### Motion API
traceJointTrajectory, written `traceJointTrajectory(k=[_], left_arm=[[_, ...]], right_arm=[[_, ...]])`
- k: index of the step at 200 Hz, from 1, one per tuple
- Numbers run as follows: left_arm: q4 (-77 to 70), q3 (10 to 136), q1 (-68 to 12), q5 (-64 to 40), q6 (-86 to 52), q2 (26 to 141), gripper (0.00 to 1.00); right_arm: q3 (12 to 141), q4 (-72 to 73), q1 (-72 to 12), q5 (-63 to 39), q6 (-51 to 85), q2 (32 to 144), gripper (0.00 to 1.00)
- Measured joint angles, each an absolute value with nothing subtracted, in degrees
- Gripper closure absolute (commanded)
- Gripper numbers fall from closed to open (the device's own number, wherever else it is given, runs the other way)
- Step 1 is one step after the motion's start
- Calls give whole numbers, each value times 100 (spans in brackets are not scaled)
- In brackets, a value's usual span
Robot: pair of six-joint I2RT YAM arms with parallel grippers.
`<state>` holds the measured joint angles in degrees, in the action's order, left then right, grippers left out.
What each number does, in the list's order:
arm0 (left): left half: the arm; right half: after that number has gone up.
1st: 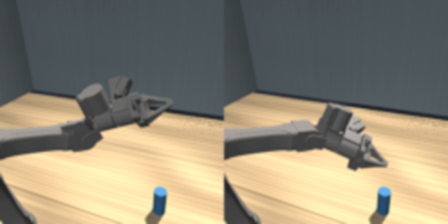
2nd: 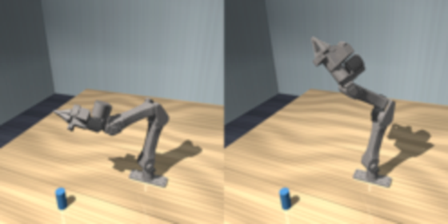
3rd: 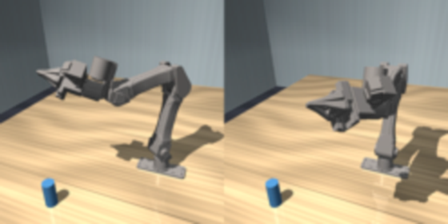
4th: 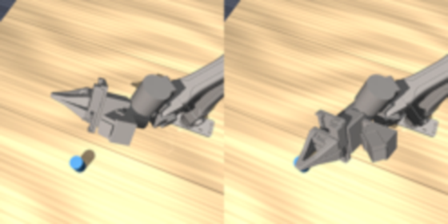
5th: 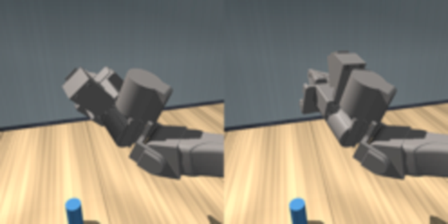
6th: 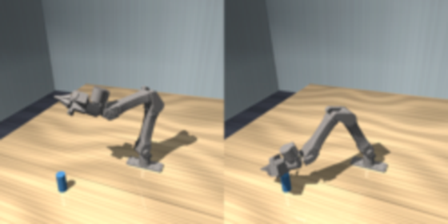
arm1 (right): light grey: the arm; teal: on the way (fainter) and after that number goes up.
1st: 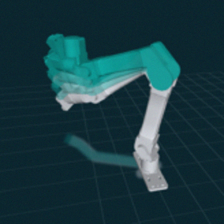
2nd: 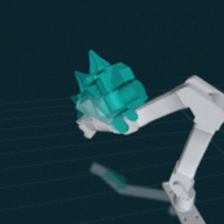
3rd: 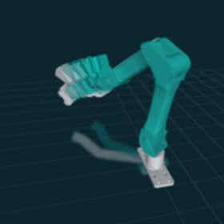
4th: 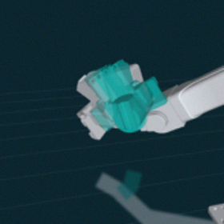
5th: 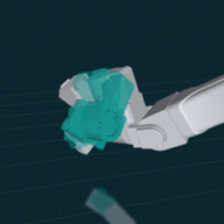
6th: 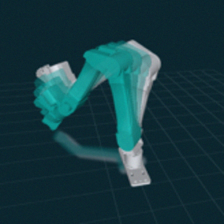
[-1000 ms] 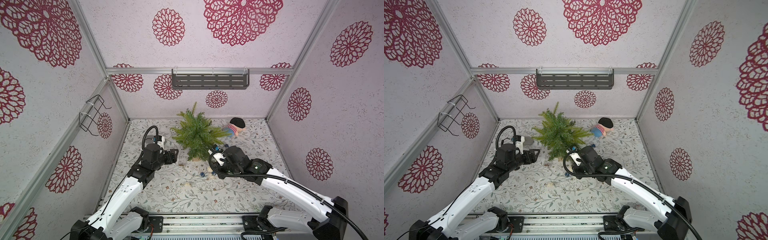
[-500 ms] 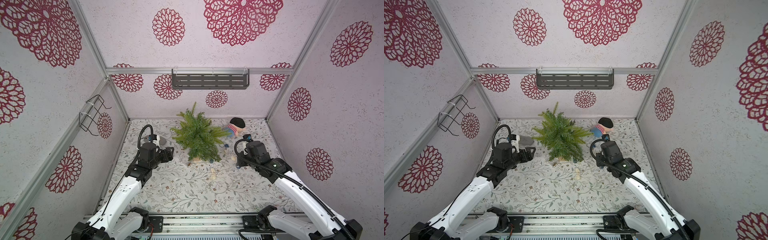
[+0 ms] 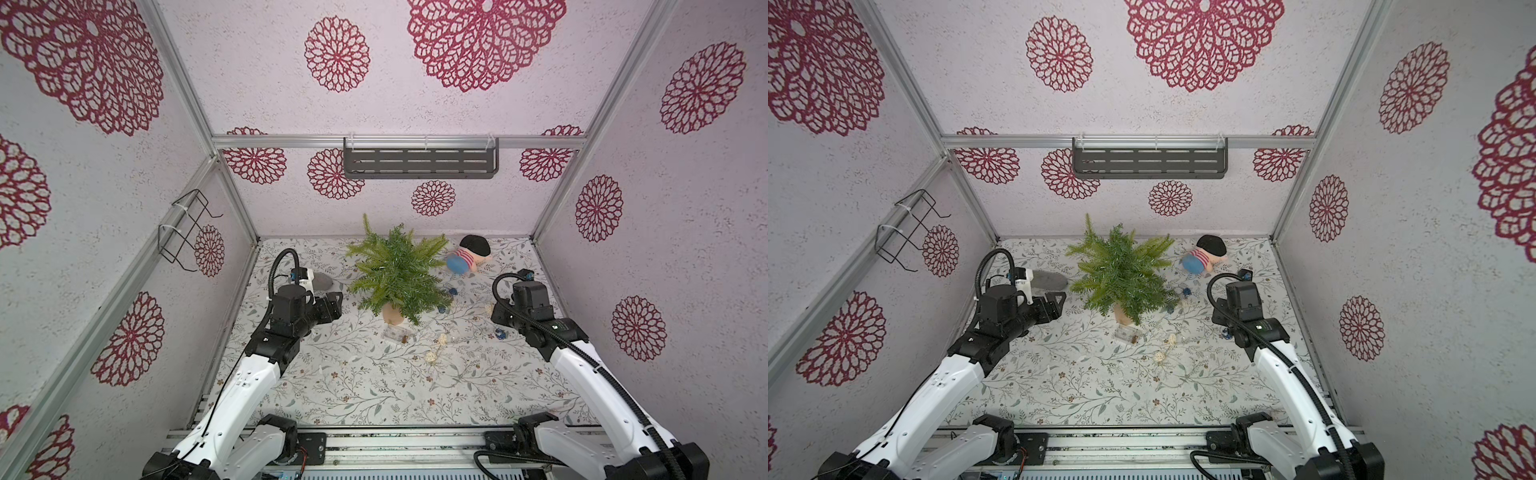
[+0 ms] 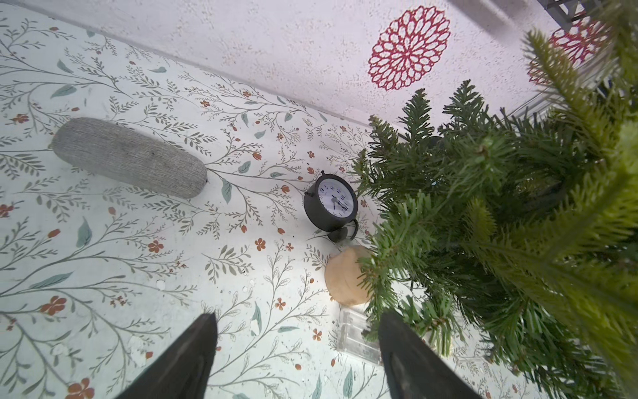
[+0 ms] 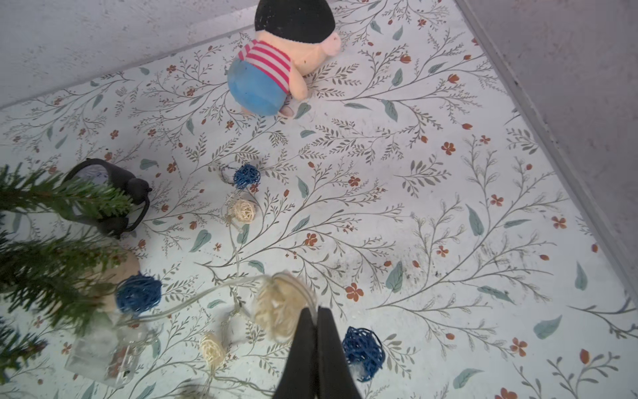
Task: Remove string lights from the small christmas tree
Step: Place the light string at the center of the board.
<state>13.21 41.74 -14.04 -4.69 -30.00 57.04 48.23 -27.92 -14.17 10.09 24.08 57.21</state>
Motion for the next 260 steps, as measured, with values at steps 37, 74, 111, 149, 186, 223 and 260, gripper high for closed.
traceJointTrajectory(k=[37,74,111,149,186,223,260], left_arm=[[1319,4176,-1358,-486,-2995,5741,22],[1310,4209,-1330,-506,-2982,5778,21],[1271,4233,-1319,-554,-2963,5791,21],[1232,4233,-1280,-574,-2961,5933,21],[1146,4233,-1177,-578,-2965,5994,21],[982,4228,-996,-572,-3000,6075,21],[969,4226,-810,-458,-3000,6156,20]], right_arm=[[4862,-2950,-1417,991,2418,5297,100],[5352,-3065,-1415,1328,2383,5085,100],[5304,-2757,-1275,1682,2364,5286,100],[4462,-1809,-799,1916,2582,5861,100],[3662,-725,-639,2731,2648,6720,75],[2982,593,-620,3472,2333,7168,43],[2429,2058,-615,3428,1752,7170,29]])
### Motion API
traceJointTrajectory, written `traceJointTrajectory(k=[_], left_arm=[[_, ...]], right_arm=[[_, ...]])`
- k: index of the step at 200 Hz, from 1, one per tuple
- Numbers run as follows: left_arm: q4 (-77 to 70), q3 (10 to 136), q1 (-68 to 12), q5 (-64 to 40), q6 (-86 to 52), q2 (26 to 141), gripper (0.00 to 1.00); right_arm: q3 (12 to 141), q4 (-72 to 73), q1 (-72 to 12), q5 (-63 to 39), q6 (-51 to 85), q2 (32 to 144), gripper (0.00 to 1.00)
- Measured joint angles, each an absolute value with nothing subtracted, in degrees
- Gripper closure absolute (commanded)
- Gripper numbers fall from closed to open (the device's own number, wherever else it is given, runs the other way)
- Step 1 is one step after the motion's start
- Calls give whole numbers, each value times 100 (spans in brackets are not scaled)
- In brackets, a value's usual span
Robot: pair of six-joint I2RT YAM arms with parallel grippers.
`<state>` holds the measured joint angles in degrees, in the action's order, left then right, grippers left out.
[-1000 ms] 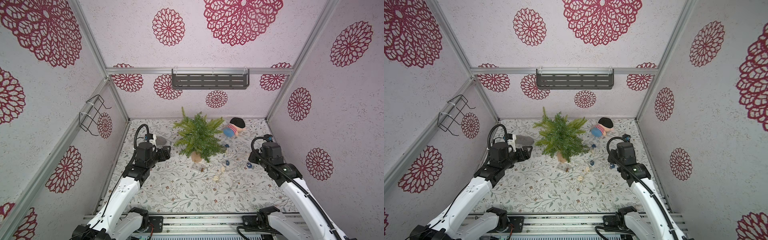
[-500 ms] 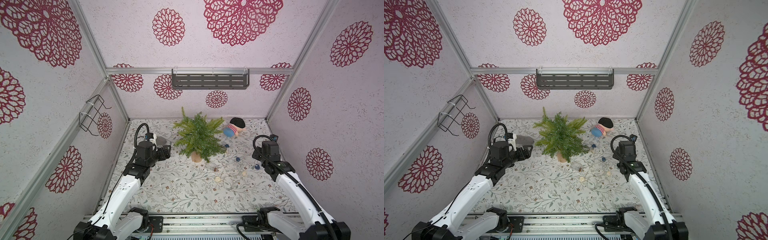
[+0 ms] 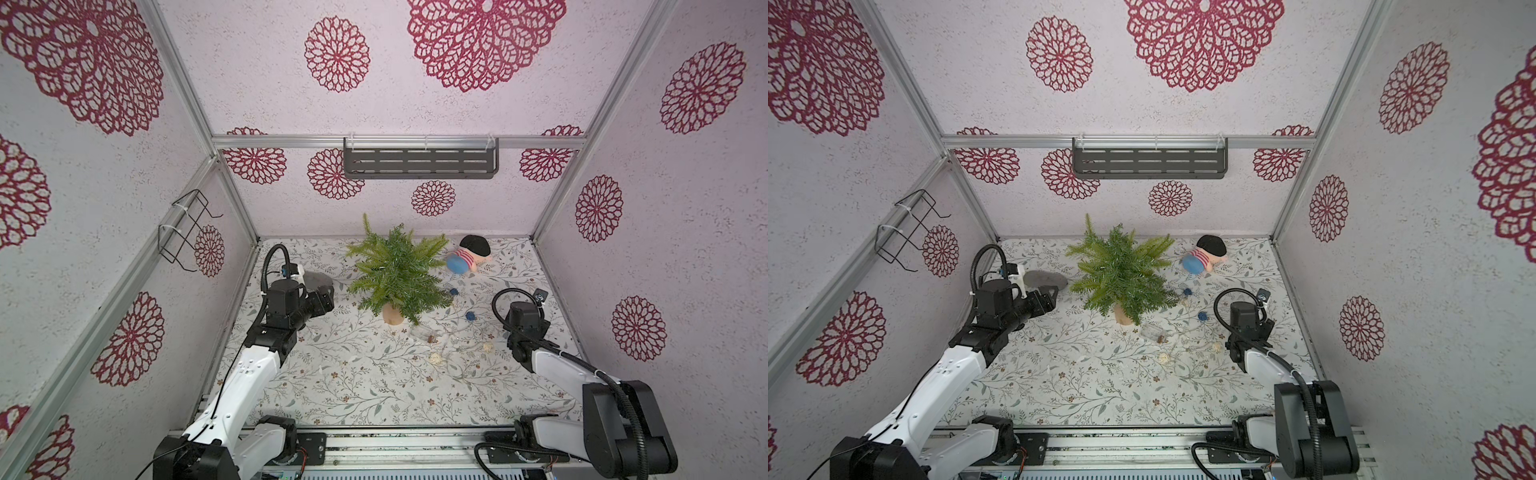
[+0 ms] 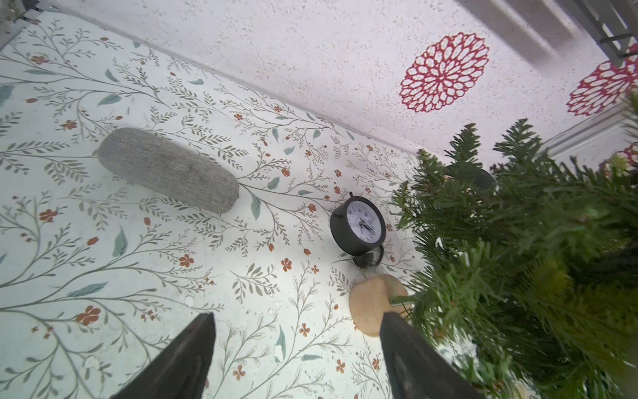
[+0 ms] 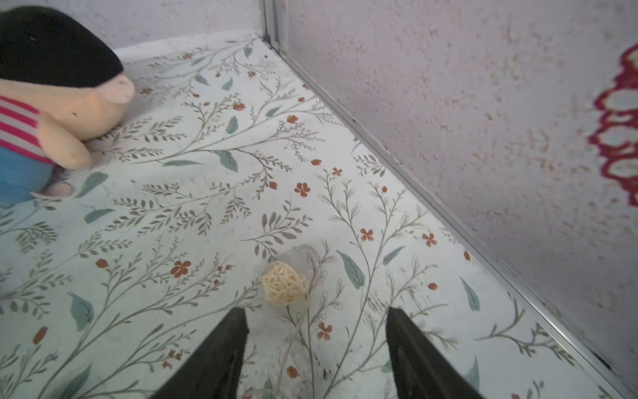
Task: Remove string lights from the small christmas tree
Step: Place the light string at the center of the board, then reset both arms
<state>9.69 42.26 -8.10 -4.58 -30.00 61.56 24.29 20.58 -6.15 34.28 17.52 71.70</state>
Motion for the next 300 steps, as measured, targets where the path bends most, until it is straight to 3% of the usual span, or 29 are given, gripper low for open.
traceJointTrajectory(k=[85,103,114,172,200,256,300], left_arm=[[753,3859,-353,123,-2912,6152,16],[755,3822,-285,211,-2915,6149,16],[744,3822,-268,228,-2912,6143,15],[709,3822,-215,314,-2902,6141,16],[696,3822,-196,331,-2862,6141,18],[493,3767,-193,217,-2746,6134,19],[495,3531,-193,161,-2657,5975,19]], right_arm=[[1682,4235,-615,2860,792,7658,17],[1719,4003,-615,2906,777,7341,13],[1802,3673,-613,2998,867,7008,1],[2639,2067,-613,3669,910,5671,1],[2512,2252,-613,3409,856,5524,1],[1017,5004,-504,2196,246,7640,1],[854,6626,-449,1962,106,8514,1]])
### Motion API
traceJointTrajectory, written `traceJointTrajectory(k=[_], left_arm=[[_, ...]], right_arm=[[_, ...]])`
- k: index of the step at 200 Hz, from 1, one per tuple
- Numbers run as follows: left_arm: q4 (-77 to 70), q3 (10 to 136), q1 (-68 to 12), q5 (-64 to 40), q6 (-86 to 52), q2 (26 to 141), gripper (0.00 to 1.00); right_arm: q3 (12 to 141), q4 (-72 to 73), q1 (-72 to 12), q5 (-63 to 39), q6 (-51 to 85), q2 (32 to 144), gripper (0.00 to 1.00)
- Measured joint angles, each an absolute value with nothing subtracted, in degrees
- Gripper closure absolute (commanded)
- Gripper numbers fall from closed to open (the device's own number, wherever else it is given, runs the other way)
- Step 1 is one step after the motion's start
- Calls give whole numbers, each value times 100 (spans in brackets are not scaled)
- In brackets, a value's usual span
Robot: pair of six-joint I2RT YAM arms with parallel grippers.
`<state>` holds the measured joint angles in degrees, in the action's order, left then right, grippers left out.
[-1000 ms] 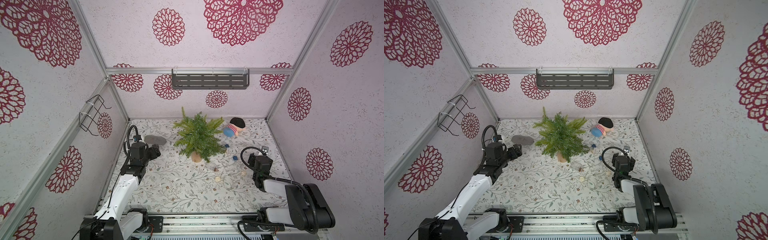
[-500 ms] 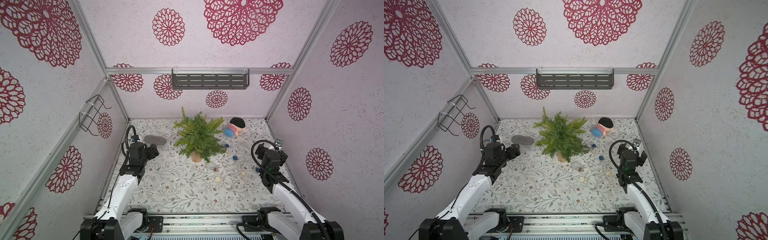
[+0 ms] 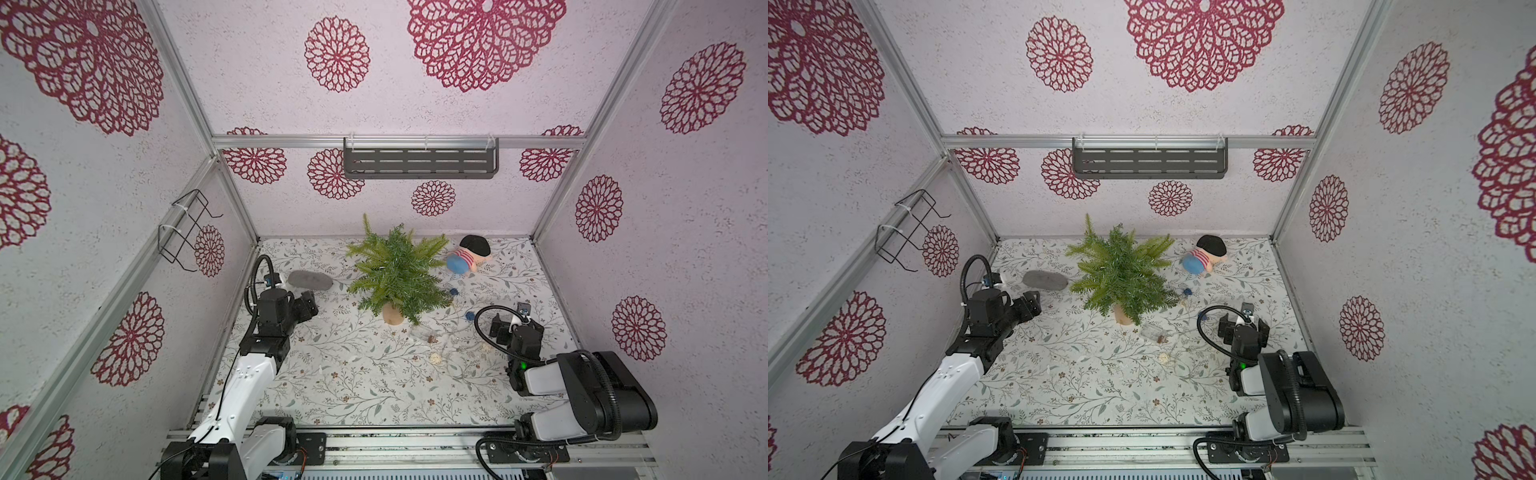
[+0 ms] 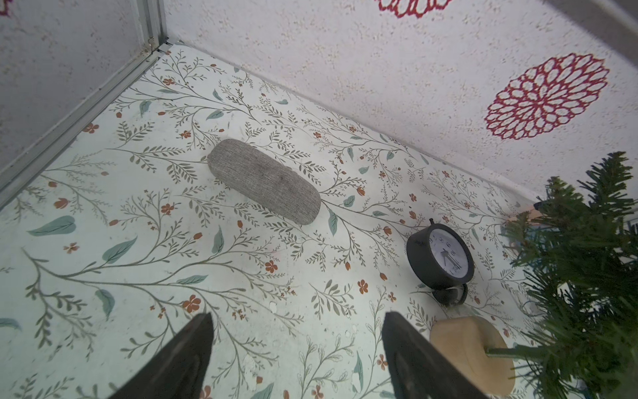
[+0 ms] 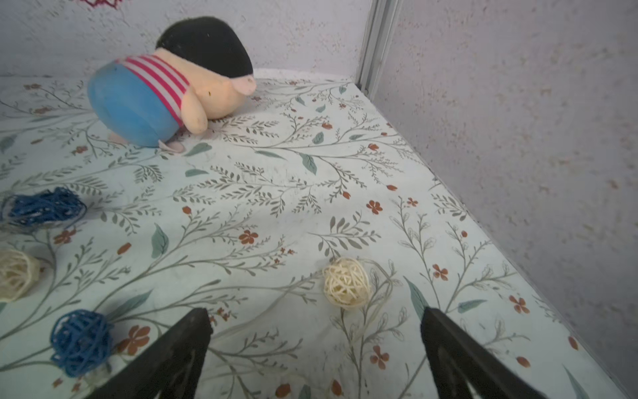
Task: Remove string lights from the small christmas tree
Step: Reset both arms
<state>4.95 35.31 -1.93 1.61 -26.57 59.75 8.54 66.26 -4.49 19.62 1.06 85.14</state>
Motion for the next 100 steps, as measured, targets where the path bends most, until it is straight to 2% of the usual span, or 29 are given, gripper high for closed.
traceJointTrajectory(k=[27,71,100], left_arm=[[497,3492,-193,95,-2613,5942,19],[410,3205,-193,78,-2615,5839,19],[193,2976,-193,93,-2615,5859,19]], right_arm=[[961,6803,-397,2078,158,8508,1],[1658,6285,-338,2158,215,8519,1],[1450,6613,-259,1929,215,8746,1]])
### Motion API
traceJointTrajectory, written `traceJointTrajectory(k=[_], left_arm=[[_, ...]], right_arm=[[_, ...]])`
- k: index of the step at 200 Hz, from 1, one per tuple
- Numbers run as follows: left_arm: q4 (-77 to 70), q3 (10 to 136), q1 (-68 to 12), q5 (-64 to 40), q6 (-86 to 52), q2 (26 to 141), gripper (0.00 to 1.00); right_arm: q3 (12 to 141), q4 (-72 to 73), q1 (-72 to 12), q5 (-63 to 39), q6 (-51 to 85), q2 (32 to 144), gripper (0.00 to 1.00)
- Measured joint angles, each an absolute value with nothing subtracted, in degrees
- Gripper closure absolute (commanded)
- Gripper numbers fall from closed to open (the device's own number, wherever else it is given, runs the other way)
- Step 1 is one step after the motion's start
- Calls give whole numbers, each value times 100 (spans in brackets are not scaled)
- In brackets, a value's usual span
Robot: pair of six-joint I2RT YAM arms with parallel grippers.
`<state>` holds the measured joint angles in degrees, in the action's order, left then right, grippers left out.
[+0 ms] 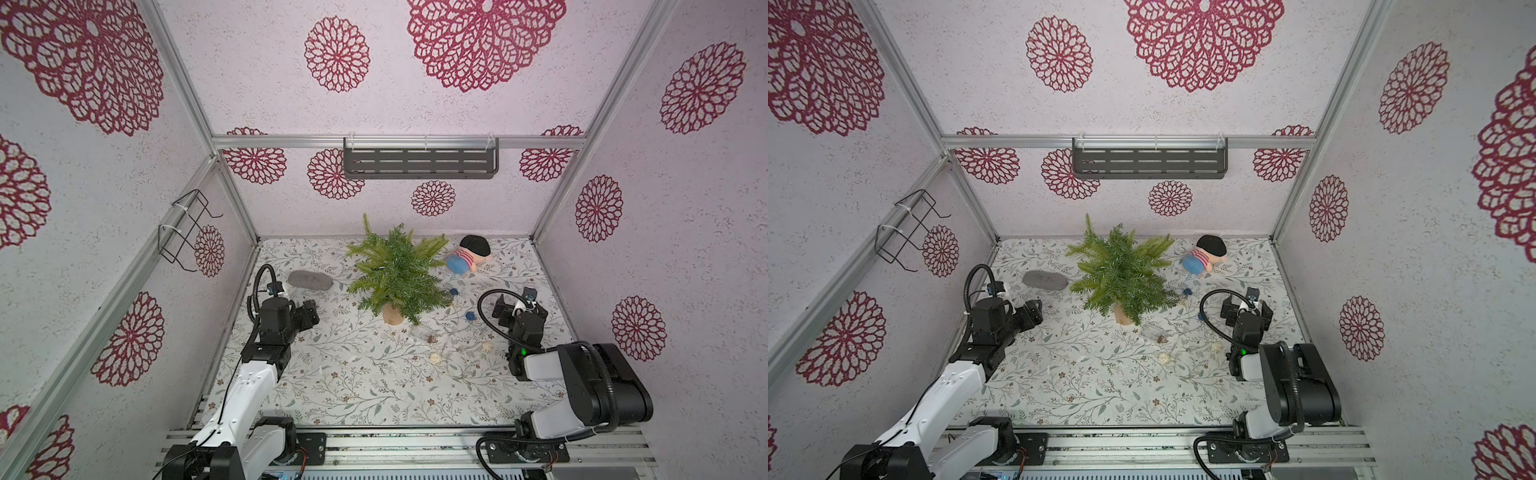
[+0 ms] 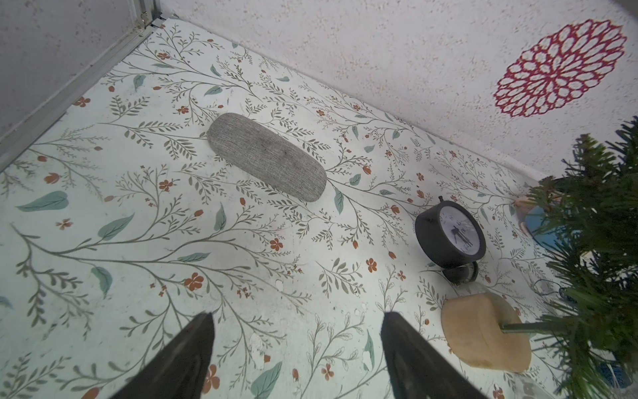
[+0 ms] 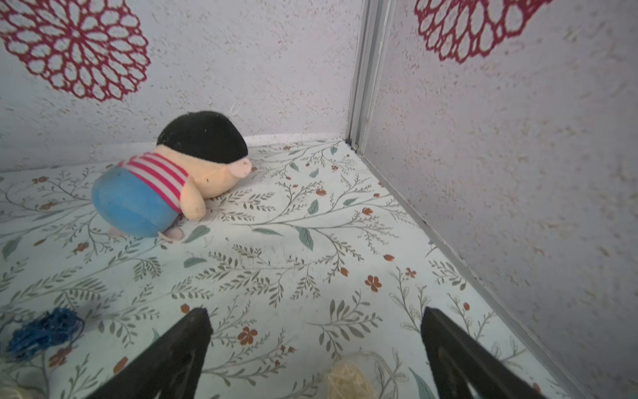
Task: Remove string lights from the small christmas tree
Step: Reset both arms
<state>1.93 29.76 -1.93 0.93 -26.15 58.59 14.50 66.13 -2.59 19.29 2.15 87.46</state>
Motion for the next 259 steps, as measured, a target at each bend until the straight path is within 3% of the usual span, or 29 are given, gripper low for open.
traceJointTrajectory(k=[42,51,59,95,130,171,259], left_arm=[[-34,2961,-191,303,-2397,5959,15],[-34,2989,-193,440,-2287,5955,10],[-43,3020,-191,609,-2165,5935,0],[-414,2991,-104,1511,-1588,5459,3],[-1778,2244,185,1747,-1219,5352,3],[-3061,1229,368,1586,-1111,6226,3],[-5223,1756,620,1055,-917,8082,3]], right_arm=[[1358,6606,-220,1872,217,8858,1],[1358,6626,-220,1874,215,8855,1],[1358,6626,-220,1874,215,8855,1],[1358,6659,-233,1876,213,8855,1],[1358,6661,-233,1876,213,8855,1],[1358,6661,-233,1876,213,8855,1],[1358,6661,-237,1876,213,8855,1]])
